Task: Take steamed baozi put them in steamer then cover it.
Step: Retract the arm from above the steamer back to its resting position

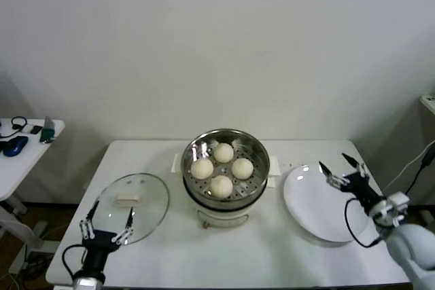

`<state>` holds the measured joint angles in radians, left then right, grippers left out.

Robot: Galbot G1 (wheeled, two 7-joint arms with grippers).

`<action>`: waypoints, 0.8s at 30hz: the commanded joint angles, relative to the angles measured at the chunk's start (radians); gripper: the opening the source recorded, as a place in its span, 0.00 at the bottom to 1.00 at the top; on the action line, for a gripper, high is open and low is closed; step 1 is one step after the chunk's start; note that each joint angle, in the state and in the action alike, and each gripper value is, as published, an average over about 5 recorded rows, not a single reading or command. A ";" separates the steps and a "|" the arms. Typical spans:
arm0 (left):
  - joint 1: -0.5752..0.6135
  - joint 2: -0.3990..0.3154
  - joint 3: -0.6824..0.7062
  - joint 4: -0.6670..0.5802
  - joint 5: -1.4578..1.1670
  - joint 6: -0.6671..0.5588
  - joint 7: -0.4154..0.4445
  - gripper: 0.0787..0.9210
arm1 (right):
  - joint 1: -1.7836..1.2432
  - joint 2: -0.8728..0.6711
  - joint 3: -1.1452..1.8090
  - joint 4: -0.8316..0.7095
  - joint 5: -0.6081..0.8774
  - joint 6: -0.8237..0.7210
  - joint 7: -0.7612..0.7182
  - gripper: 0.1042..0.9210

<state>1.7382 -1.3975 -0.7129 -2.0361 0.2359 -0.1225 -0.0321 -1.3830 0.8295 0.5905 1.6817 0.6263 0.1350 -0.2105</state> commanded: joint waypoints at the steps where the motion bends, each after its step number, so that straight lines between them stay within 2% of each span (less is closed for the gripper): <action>1: -0.002 0.022 -0.030 0.019 0.349 -0.035 -0.098 0.88 | -0.249 0.252 0.112 -0.032 -0.072 0.424 -0.024 0.88; 8: -0.003 0.059 0.004 0.122 0.807 0.009 -0.280 0.88 | -0.249 0.320 0.050 -0.050 -0.168 0.359 0.091 0.88; 12: -0.048 0.073 0.011 0.211 0.991 0.040 -0.333 0.88 | -0.257 0.321 0.020 -0.053 -0.154 0.328 0.095 0.88; 24: -0.228 0.070 0.048 0.404 1.153 0.122 -0.343 0.88 | -0.252 0.328 -0.021 -0.046 -0.148 0.313 0.087 0.88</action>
<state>1.6438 -1.3395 -0.6921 -1.8106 1.1018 -0.0601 -0.3053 -1.6074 1.1170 0.5901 1.6382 0.4990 0.4295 -0.1414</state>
